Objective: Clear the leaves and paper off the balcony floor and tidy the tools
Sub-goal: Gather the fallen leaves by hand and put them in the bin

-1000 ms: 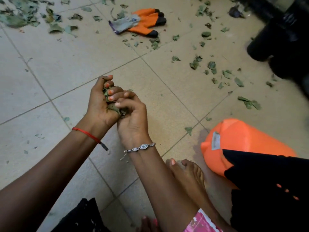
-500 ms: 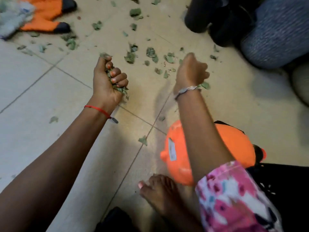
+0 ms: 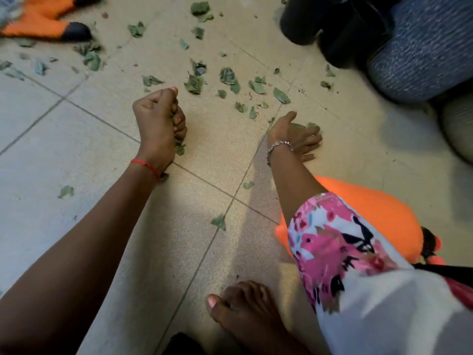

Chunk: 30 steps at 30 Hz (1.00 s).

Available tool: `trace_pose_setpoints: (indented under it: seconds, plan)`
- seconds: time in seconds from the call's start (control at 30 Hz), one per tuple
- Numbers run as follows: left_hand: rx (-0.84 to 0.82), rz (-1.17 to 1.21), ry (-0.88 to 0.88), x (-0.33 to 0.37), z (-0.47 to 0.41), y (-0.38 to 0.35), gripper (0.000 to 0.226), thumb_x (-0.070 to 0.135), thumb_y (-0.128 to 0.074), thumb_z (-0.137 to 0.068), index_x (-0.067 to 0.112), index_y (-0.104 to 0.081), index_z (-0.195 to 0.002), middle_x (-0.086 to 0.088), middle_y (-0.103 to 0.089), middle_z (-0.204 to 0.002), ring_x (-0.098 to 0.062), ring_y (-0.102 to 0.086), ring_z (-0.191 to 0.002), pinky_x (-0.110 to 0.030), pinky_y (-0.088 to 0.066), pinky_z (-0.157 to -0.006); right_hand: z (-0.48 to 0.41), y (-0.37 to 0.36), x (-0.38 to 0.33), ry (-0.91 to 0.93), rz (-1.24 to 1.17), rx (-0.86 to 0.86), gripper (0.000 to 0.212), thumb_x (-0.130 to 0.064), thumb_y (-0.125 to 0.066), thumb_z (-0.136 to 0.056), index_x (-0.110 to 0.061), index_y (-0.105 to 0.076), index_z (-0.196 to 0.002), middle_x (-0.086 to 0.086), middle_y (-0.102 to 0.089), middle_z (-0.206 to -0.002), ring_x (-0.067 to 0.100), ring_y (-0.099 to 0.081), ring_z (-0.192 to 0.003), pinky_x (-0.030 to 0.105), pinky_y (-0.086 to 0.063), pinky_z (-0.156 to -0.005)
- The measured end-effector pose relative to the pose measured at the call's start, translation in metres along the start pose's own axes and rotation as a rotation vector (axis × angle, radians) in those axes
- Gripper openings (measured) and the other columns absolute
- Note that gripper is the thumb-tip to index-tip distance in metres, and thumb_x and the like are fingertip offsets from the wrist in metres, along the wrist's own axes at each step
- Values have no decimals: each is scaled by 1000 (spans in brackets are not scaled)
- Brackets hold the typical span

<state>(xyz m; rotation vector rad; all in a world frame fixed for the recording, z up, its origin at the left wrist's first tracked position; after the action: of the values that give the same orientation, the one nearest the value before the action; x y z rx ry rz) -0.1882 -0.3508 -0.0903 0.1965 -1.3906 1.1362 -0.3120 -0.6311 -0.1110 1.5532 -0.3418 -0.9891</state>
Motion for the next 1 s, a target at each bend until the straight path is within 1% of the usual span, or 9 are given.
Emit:
trace_pose_setpoints:
  seconds: [0.13, 0.2, 0.3, 0.43, 0.63, 0.7, 0.83, 0.93, 1.0]
  plan:
    - [22, 44, 8, 0, 4, 1, 50, 16, -47, -93, 23, -39, -44, 3, -31, -41, -10, -23, -34, -14, -21, -43, -72, 1, 15, 34, 25, 98, 40, -71, -28, -82, -33, -39, -86, -15, -37, -89, 2, -53, -85, 15, -16, -96]
    - [19, 45, 16, 1, 5, 4, 52, 15, -46, -94, 23, -39, -43, 3, -32, -41, -9, -24, -34, -13, -22, -42, -192, 33, 29, -161, -30, 504, 62, -77, -33, -79, -30, -50, -116, -9, -49, -118, 19, -58, -108, 28, -22, -104]
    - [10, 25, 13, 1, 5, 5, 51, 14, -45, -94, 23, -38, -44, 3, -31, -40, -9, -24, -33, -13, -22, -42, -293, 61, 47, -523, -282, 697, 49, -43, -43, -94, -11, -46, -131, 7, -45, -140, 27, -46, -126, 45, -37, -103]
    - [10, 31, 2, 1, 5, 3, 52, 13, -45, -95, 23, -38, -44, 3, -31, -40, -10, -23, -33, -14, -21, -42, -304, 63, 62, -700, -202, 551, 60, -48, -40, -94, -16, -30, -144, 6, -20, -155, 23, -13, -145, 44, -11, -118]
    - [33, 99, -3, 0, 2, 3, 50, 14, -46, -94, 22, -39, -45, 3, -30, -40, -9, -23, -33, -14, -20, -43, -349, 61, 47, -385, -158, 298, 56, -54, -33, -95, -21, -40, -140, -2, -29, -152, 18, -23, -141, 40, -12, -117]
    - [45, 144, 6, 1, 1, 5, 48, 14, -45, -94, 21, -37, -47, 2, -29, -41, -8, -22, -33, -14, -18, -43, -349, 57, 34, -296, -209, 309, 47, -51, -38, -95, -19, -52, -127, -4, -45, -139, 16, -45, -122, 33, -36, -100]
    - [61, 231, 41, 2, 1, 6, 46, 14, -44, -94, 20, -35, -50, 3, -27, -42, -7, -20, -34, -12, -18, -42, -331, 54, 11, -84, -675, 521, 13, -25, -55, -91, -15, -63, -86, 1, -62, -91, 1, -54, -75, 17, -41, -66]
    - [63, 237, 59, 3, 2, 6, 45, 15, -44, -94, 19, -34, -51, 3, -27, -42, -7, -20, -34, -12, -18, -42, -337, 56, 8, -98, -746, 497, 20, -21, -54, -93, -9, -63, -106, 4, -57, -115, -12, -55, -85, 4, -42, -70]
    - [61, 234, 71, 4, 2, 6, 45, 15, -44, -94, 19, -34, -51, 3, -28, -42, -7, -20, -34, -12, -18, -41, -352, 50, 6, -94, -547, 309, 40, -38, -49, -94, -18, -53, -128, -2, -47, -137, 2, -50, -113, 21, -43, -95]
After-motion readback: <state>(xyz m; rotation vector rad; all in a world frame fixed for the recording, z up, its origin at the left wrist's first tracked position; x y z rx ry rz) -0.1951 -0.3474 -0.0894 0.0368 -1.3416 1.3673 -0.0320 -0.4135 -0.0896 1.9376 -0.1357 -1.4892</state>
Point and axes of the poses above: each hand's wrist, its own z-axis away from the middle knuckle, its own y-axis out of the back of the hand, x = y × z, the point moved 3 cm from there along -z, towards the middle knuckle
